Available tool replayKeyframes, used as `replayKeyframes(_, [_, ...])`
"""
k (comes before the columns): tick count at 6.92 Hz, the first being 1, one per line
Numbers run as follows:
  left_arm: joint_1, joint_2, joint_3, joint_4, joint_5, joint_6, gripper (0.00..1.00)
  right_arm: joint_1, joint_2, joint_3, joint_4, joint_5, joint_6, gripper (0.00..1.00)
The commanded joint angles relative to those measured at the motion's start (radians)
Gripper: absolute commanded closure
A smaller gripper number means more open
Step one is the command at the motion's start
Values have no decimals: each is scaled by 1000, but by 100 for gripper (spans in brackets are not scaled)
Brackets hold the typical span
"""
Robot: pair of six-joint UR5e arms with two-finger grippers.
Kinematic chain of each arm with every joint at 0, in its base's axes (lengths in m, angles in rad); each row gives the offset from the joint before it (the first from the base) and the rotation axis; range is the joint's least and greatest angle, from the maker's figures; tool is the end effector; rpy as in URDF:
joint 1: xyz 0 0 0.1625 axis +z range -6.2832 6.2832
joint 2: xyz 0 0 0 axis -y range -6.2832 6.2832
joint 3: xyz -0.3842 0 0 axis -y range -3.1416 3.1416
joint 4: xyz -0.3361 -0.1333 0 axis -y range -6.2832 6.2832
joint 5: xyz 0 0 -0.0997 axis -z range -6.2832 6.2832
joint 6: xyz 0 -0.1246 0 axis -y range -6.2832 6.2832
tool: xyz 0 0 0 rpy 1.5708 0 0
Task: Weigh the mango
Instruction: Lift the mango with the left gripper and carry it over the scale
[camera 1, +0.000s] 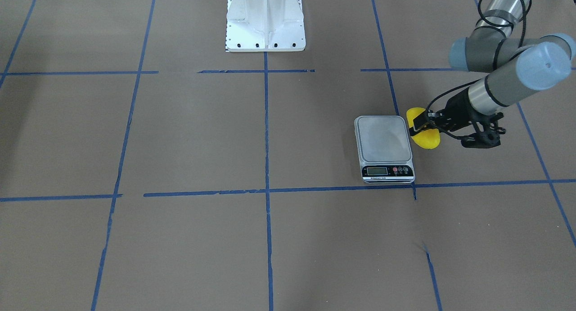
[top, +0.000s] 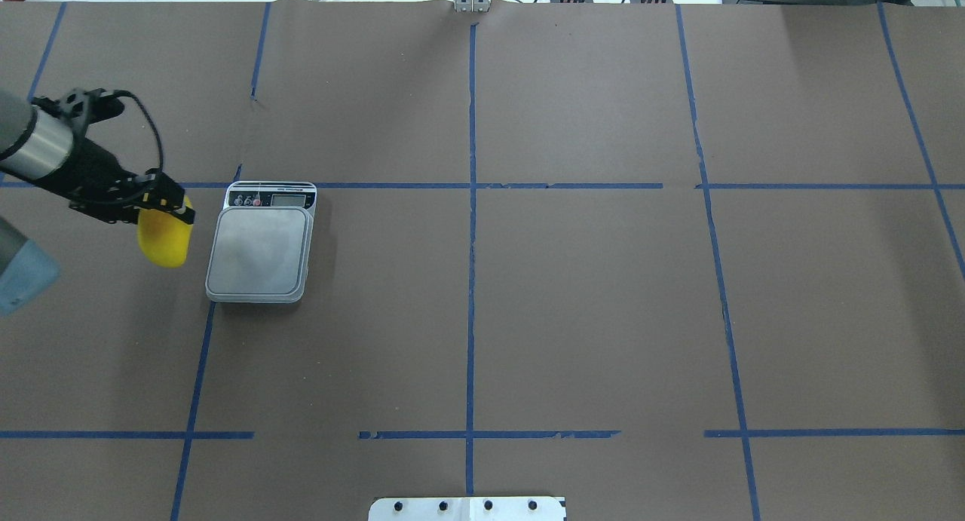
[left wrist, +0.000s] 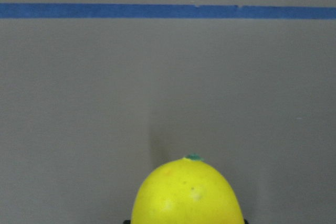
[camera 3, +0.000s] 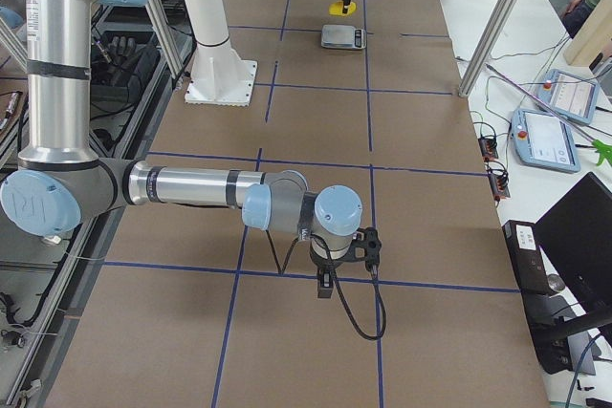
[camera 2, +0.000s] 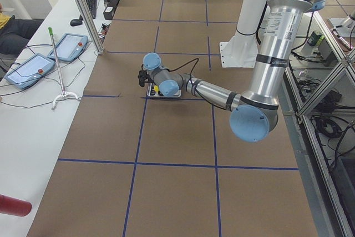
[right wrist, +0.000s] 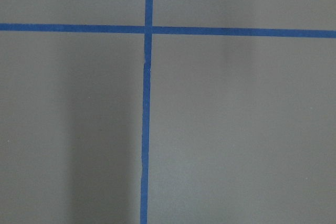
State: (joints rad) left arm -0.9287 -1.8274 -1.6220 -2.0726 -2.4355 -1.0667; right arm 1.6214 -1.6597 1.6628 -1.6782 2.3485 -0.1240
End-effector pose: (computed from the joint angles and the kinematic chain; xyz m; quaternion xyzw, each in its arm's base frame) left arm 0.2956 -0.4596 0.4159 -0.0556 0.5226 -0.0145 0.8506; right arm 0.0656 -0.3891 0.6428 -0.0150 -0.3814 -0.0142 0.9242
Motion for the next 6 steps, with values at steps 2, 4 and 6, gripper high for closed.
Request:
replayKeyframes(2, [120,-65,34,23,106,-42,100,0,0,0,0,0,0,0])
replayKeyframes(4, [117,-65,31,22,110,-32,100,0,0,0,0,0,0,0])
replayKeyframes(6, [102,-65,30,23,112,-30,100,0,0,0,0,0,0,0])
